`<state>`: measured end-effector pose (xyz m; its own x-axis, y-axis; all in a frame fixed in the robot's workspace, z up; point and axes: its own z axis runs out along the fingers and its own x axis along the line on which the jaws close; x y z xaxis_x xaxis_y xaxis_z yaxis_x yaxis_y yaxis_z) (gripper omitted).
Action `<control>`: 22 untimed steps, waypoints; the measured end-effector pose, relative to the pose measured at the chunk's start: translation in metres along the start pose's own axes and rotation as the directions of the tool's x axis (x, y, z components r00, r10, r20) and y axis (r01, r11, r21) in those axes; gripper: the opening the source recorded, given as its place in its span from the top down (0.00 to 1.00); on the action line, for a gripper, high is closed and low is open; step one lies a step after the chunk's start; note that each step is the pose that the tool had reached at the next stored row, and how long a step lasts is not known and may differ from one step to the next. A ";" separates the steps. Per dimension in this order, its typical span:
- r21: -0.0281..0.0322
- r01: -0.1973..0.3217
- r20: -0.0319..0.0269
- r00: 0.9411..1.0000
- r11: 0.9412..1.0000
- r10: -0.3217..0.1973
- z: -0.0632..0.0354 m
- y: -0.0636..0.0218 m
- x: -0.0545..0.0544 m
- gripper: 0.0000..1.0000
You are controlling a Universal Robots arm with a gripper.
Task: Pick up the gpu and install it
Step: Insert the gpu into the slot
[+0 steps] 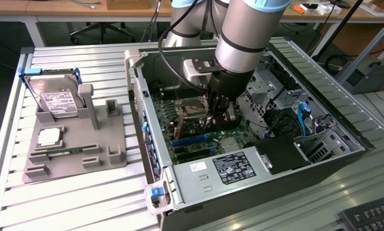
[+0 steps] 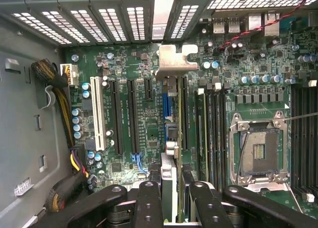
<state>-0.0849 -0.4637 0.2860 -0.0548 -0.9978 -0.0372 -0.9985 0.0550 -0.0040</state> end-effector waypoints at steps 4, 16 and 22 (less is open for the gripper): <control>0.000 0.000 0.000 1.000 1.000 0.000 0.0003 0.0015 0.000 0.73; 0.000 0.000 0.000 1.000 1.000 0.000 0.0004 0.0020 0.000 0.73; 0.000 0.000 0.000 1.000 1.000 0.000 0.0003 0.0098 0.001 0.73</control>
<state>-0.0948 -0.4637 0.2856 -0.0548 -0.9978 -0.0371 -0.9985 0.0550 -0.0042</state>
